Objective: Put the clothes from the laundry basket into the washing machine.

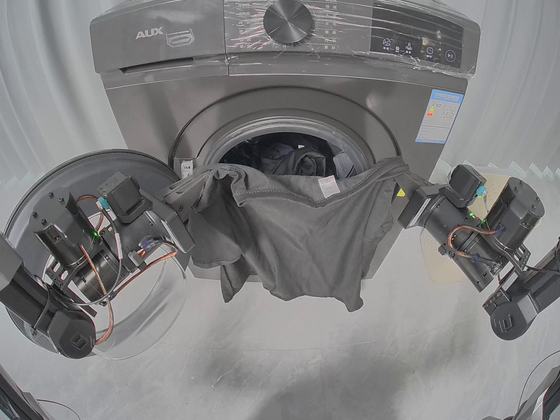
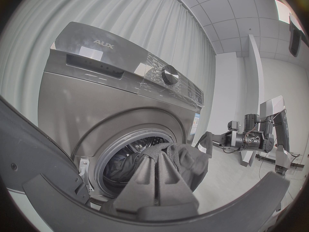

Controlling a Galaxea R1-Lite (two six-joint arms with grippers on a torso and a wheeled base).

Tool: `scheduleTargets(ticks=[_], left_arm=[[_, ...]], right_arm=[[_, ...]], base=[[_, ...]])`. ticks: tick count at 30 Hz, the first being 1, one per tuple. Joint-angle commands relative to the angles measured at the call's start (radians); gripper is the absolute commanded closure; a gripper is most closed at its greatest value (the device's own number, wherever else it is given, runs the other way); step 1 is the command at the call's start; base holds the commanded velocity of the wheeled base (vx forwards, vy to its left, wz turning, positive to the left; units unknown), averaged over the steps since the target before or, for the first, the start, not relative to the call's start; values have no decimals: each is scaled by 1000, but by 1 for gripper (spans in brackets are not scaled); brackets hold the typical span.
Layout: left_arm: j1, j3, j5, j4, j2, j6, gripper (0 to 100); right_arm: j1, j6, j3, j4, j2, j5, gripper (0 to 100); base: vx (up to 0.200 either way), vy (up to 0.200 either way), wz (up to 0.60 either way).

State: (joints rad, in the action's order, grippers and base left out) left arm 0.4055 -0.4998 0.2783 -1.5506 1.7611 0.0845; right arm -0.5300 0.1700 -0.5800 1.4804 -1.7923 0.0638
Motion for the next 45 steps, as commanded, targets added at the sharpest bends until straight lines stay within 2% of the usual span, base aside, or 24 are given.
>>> scheduleTargets(ticks=[1,5,23,27,30,32,34,40,43,44,45], left_arm=[[-5,0,-1,0,6,-3,100],[-19,0,-1,0,6,-11,100],[-28,0,-1,0,12,-11,100],[-25,0,-1,0,31,-12,100],[7,-2,-1,0,43,-14,100],[76,-16,-5,-2,74,-22,100],[110,-31,-22,-2,97,-25,100],[134,-128,-68,-2,115,-14,100],[133,-151,-83,-2,115,-9,100],[134,-166,-87,0,113,-6,100],[134,-174,-87,0,115,-8,100]], right_arm=[[1,0,-6,0,16,2,100],[7,-1,-8,-8,47,4,100],[7,-1,-1,-11,59,2,100],[-15,0,14,-6,51,4,100],[-54,0,12,-11,39,4,100],[-77,6,3,-12,36,4,100],[-99,17,9,-12,11,5,100],[-105,14,32,-14,-82,5,100],[-130,16,52,-11,-108,5,100],[-154,16,71,-8,-125,7,0],[-163,17,78,-2,-139,7,0]], base=[[0,0,0],[0,0,0],[0,0,0],[0,0,0],[0,0,0],[0,0,0],[0,0,0],[0,0,0],[0,0,0],[0,0,0],[0,0,0]])
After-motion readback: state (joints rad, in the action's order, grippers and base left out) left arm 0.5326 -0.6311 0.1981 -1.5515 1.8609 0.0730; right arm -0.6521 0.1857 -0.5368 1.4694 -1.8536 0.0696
